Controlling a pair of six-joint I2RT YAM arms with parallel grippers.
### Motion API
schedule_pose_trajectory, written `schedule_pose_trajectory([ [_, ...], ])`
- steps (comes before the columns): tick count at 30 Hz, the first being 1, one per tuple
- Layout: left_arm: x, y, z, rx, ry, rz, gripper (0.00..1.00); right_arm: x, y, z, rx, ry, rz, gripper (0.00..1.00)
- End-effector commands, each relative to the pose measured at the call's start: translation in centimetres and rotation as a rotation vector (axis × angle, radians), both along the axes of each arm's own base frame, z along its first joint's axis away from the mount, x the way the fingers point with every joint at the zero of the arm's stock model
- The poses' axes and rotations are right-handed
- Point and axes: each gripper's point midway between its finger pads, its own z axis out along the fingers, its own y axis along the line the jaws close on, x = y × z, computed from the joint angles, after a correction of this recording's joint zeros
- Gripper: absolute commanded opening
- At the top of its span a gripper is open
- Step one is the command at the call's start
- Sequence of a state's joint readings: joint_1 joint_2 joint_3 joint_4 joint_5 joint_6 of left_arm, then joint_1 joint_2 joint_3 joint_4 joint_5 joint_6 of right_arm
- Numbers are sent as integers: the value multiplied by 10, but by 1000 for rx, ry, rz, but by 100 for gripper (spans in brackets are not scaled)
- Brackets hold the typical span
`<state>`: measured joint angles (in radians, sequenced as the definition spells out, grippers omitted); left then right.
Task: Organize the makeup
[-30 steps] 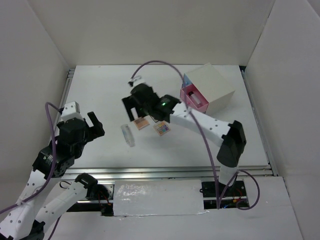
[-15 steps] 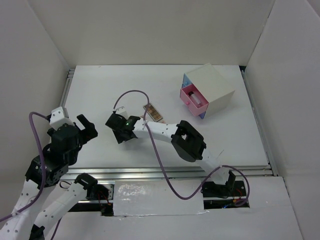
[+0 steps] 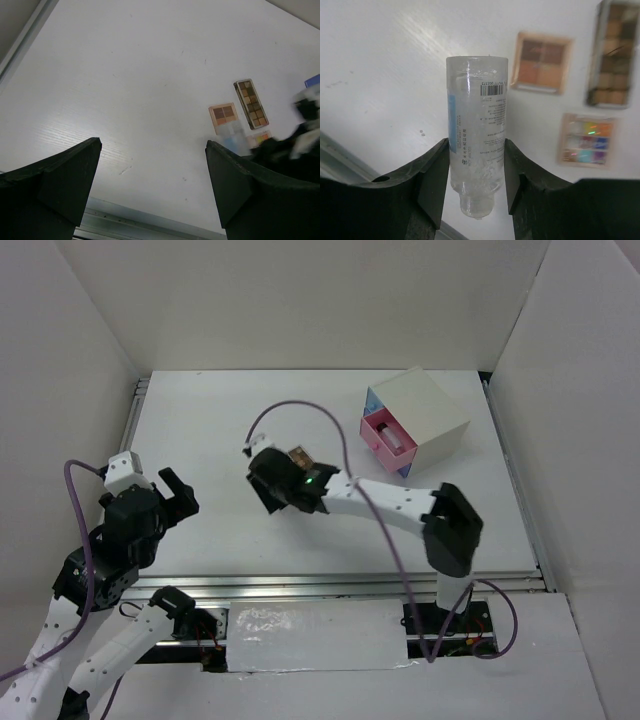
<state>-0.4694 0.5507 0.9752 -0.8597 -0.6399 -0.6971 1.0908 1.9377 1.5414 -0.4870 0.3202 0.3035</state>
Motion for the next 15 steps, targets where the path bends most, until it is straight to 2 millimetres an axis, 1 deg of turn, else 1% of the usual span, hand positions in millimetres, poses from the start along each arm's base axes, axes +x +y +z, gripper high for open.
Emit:
schedule_pose_trajectory([
  [1, 4, -5, 10, -3, -41, -33, 99, 57, -40, 135, 152, -298, 67, 0],
  [2, 3, -5, 12, -6, -49, -37, 99, 60, -57, 157, 171, -330, 74, 0],
  [3, 3, -4, 13, -6, -54, -36, 99, 75, -89, 153, 122, -325, 56, 0],
  [4, 3, -5, 13, -8, -57, -39, 99, 78, -103, 156, 107, -330, 82, 0],
  [5, 2, -6, 14, -14, -65, -50, 99, 77, -121, 171, 93, -376, 130, 0],
  [6, 2, -8, 15, -15, -68, -60, 99, 89, -149, 160, 45, -376, 97, 0],
  [7, 2, -8, 15, -15, -72, -63, 99, 91, -163, 160, 16, -389, 102, 0],
  [8, 2, -9, 16, -19, -76, -72, 99, 94, -180, 167, -21, -423, 106, 0],
  [9, 3, -11, 16, -16, -76, -80, 99, 105, -209, 164, -67, -415, 43, 0],
  [12, 5, -15, 14, -13, -67, -98, 99, 121, -250, 165, -140, -393, -46, 0],
  [13, 7, -16, 12, -9, -57, -105, 99, 128, -262, 160, -166, -372, -62, 0],
  [15, 8, -18, 11, -5, -48, -115, 99, 132, -272, 156, -202, -354, -82, 1],
])
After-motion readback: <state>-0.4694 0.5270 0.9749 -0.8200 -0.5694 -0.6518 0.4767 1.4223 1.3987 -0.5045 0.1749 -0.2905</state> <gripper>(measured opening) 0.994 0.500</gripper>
